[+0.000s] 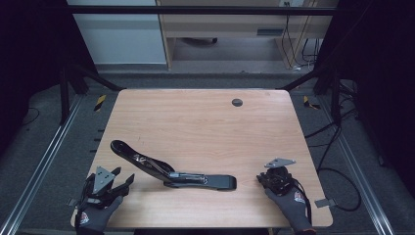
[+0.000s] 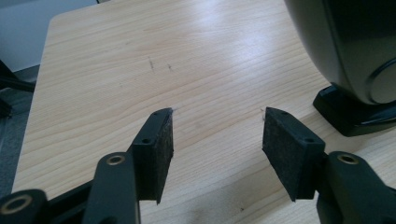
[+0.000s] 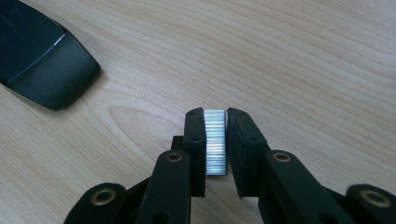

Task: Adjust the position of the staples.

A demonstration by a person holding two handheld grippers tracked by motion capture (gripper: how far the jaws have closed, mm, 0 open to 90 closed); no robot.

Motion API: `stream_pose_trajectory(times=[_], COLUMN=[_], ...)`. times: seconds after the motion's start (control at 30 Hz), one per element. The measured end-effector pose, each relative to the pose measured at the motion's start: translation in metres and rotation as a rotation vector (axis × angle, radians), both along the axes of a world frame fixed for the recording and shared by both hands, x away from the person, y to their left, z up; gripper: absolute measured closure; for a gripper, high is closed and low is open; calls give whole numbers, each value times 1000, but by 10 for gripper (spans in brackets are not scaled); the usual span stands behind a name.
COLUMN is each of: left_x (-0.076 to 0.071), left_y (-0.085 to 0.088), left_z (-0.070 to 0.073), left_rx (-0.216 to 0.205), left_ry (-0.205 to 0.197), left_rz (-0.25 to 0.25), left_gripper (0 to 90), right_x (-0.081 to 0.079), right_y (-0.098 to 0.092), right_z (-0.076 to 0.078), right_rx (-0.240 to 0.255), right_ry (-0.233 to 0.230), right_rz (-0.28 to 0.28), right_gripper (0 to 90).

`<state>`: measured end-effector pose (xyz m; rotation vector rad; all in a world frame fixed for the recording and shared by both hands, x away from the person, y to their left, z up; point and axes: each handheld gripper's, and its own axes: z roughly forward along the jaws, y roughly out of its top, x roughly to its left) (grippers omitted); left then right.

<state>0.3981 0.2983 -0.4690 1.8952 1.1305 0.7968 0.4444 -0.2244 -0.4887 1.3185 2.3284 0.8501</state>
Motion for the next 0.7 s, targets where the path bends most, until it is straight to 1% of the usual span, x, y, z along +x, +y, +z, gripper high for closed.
stream_pose_trajectory(times=[0.03, 0.17, 0.2, 0.27, 0.3, 0.33, 0.37, 0.4, 0.43, 0.53, 0.57, 0.6, 0.7], left_x=[0, 1, 1, 1, 1, 1, 2, 2, 2, 2, 2, 2, 2], left_y=[1, 2, 3, 3, 3, 3, 2, 2, 1, 2, 2, 2, 2], left_z=[0, -1, -1, -1, -2, -2, -2, -2, -3, -3, -3, -3, -3], left_rx=[-1, -10, -12, -14, -12, -12, -13, -10, -10, -11, -14, -16, -16], left_ry=[3, 18, 19, 19, 27, 27, 31, 32, 34, 34, 36, 38, 41], left_rz=[3, 16, 18, 19, 16, 16, 16, 14, 13, 13, 13, 13, 11], left_gripper=[417, 410, 408, 406, 405, 405, 405, 405, 404, 403, 402, 401, 401], right_x=[-1, 0, -1, -1, -1, -1, 0, 1, 1, 2, 2, 3, 5], right_y=[0, 0, 1, 0, 0, 0, 0, -1, -1, 1, 1, 1, 2], right_z=[1, 1, 2, 4, 9, 9, 13, 14, 16, 17, 15, 14, 13], right_rx=[13, 2, 17, 17, 13, 13, 11, -7, -20, -17, -29, -34, -35], right_ry=[14, 0, 15, 7, 4, 4, 4, -6, -5, 41, 38, 50, 57], right_rz=[-7, 1, -11, -10, -19, -19, -26, -17, -19, -27, -24, -28, -27], right_gripper=[782, 770, 763, 753, 738, 738, 731, 730, 729, 721, 721, 720, 723])
